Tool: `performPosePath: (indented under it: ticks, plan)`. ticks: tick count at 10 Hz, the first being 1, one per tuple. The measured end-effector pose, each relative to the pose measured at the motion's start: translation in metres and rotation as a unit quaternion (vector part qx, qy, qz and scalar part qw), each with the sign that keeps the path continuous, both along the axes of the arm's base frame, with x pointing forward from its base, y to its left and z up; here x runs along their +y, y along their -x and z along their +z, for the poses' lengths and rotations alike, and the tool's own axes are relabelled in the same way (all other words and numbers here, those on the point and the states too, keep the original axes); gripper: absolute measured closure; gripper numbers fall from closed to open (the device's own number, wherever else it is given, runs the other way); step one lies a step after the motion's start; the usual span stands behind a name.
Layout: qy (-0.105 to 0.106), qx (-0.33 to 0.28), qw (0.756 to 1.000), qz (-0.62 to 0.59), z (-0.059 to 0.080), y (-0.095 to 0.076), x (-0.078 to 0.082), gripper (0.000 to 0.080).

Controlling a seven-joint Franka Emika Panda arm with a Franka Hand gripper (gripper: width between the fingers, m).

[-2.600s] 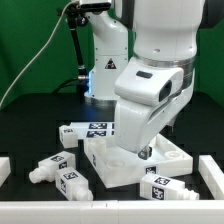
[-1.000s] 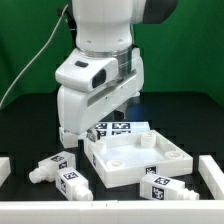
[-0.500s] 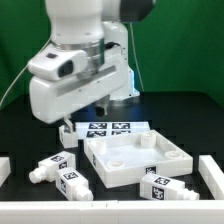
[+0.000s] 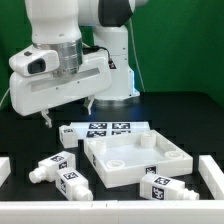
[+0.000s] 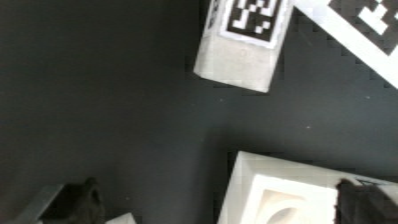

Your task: Assemble one leg

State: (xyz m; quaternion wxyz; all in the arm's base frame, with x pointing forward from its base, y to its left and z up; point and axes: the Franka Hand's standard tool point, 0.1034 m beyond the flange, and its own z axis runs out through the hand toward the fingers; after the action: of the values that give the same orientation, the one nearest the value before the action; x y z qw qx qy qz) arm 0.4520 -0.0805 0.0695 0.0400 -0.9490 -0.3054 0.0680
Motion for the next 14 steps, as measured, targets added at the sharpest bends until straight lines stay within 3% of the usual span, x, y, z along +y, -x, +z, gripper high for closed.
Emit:
performPosePath:
  ticks: [2, 3, 5, 7, 11, 13, 14]
  plan:
    - [0.009, 0.001, 1.0, -0.024, 0.0, 0.0, -0.001, 0.015]
    - [0.03, 0.002, 0.998, -0.054, 0.001, -0.001, -0.004, 0.015]
    - [0.079, 0.008, 0.991, -0.107, 0.0, -0.001, 0.005, 0.015]
    - [0.089, 0.081, 0.989, -0.091, -0.005, 0.005, 0.003, 0.015]
    - [0.116, 0.179, 0.974, -0.074, -0.01, 0.005, 0.017, 0.015]
    - [0.176, 0.2, 0.96, -0.084, -0.011, 0.003, 0.015, 0.015]
    - [0.174, 0.194, 0.962, -0.079, -0.009, -0.003, 0.011, 0.015]
